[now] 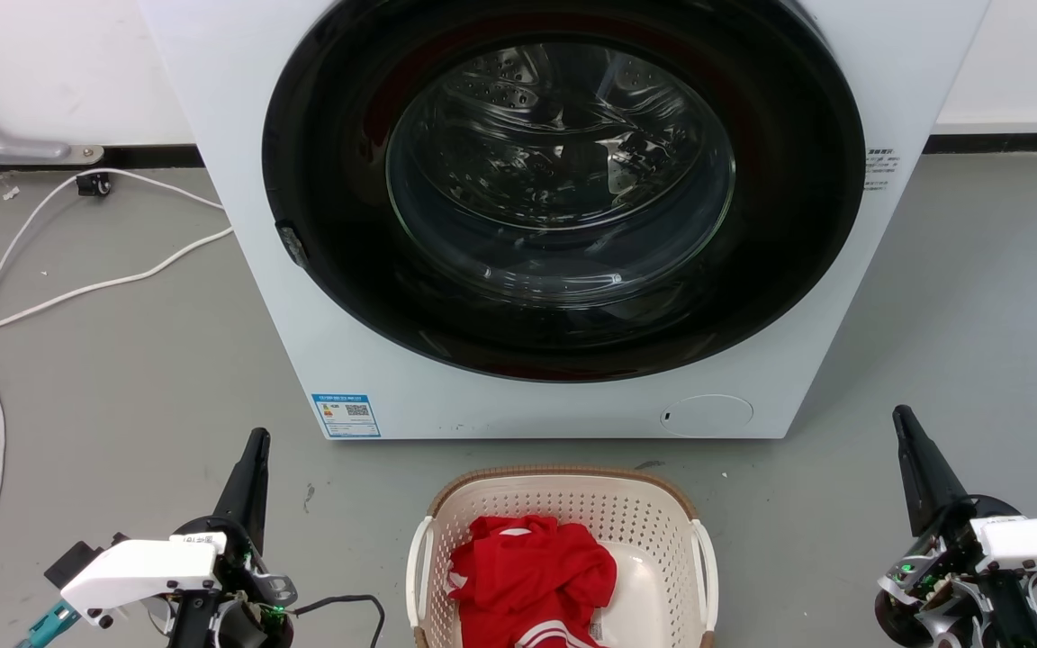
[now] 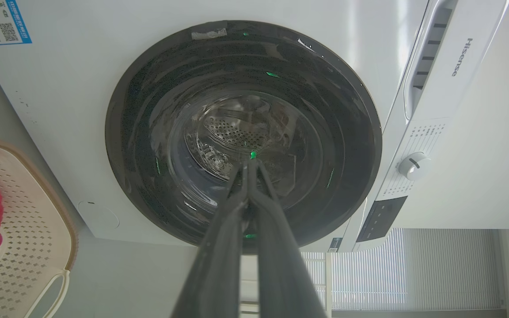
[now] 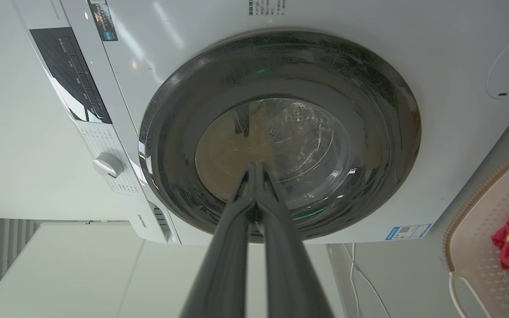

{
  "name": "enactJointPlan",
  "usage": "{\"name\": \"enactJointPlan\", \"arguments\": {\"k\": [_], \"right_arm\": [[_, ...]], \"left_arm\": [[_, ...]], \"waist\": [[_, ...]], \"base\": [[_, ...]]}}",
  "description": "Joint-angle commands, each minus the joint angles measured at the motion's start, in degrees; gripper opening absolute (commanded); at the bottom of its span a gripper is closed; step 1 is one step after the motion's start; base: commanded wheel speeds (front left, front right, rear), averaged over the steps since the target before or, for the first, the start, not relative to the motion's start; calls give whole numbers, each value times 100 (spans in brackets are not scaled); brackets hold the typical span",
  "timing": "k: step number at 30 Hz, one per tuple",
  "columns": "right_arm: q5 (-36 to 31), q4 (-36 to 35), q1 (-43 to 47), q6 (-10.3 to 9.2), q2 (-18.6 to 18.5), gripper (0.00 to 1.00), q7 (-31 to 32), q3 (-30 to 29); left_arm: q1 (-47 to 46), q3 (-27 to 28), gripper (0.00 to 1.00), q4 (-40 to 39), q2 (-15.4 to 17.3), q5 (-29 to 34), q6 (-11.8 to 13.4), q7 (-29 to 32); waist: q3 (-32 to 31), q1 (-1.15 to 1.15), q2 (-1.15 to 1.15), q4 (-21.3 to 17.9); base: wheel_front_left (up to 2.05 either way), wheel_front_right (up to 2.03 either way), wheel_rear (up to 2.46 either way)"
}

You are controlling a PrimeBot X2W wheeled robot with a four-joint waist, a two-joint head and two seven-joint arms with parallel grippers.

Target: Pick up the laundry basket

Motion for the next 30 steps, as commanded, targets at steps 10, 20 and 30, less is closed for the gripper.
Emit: {"name": "enactJointPlan", "arguments": {"k": [10, 20, 30], "right_arm": [[-40, 7, -59, 0, 22, 0, 16, -16], [-41, 7, -61, 0, 29, 0, 26, -26], [-45, 8, -61, 0, 35, 0, 33, -33]], "left_arm": [[-53, 23, 0, 9, -15, 28, -10, 21], [-54, 34, 0, 9, -22, 41, -9, 32], [-55, 44, 0, 10, -28, 49, -10, 44]], "waist": [[0, 0, 0, 0], [0, 0, 0, 0], [0, 0, 0, 0]], "base": [[0, 0, 0], [0, 0, 0], [0, 0, 0]]}}
